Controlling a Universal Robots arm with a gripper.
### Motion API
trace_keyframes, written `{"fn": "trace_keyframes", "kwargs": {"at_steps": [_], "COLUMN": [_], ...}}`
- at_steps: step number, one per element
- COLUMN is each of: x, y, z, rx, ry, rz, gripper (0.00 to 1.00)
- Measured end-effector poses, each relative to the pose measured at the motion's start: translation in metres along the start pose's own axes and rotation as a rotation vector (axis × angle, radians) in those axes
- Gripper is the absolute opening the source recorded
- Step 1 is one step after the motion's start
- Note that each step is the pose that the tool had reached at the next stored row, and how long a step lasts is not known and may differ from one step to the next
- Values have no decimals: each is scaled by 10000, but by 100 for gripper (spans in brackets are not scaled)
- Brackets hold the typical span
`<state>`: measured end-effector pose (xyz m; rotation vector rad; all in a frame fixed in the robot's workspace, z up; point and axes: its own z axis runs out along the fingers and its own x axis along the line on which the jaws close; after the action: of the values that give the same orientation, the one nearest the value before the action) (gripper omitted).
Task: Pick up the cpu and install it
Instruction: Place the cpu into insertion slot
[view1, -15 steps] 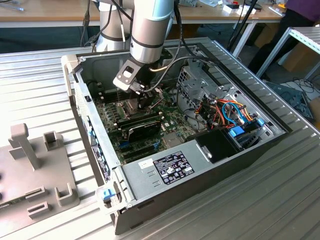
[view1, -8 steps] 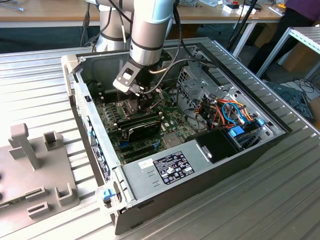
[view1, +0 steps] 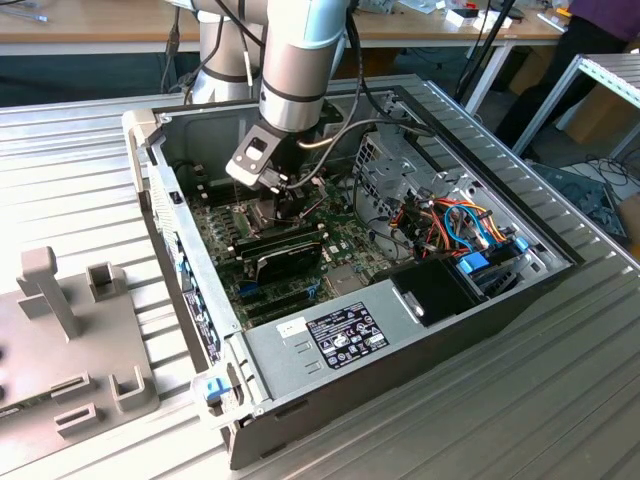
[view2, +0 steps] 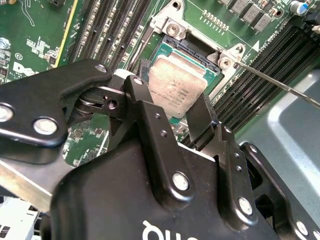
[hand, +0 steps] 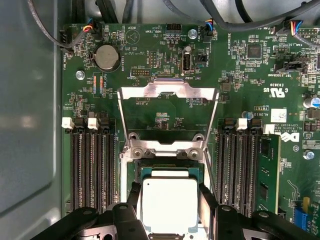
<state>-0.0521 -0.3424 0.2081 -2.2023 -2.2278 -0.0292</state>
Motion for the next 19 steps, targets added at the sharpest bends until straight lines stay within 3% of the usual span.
{"fn": "trace_keyframes", "kwargs": {"at_steps": [19], "x": [17], "y": [-1], "z": [52], "rx": [3], "ry": [-4], "rz": [0], "gripper": [55]}}
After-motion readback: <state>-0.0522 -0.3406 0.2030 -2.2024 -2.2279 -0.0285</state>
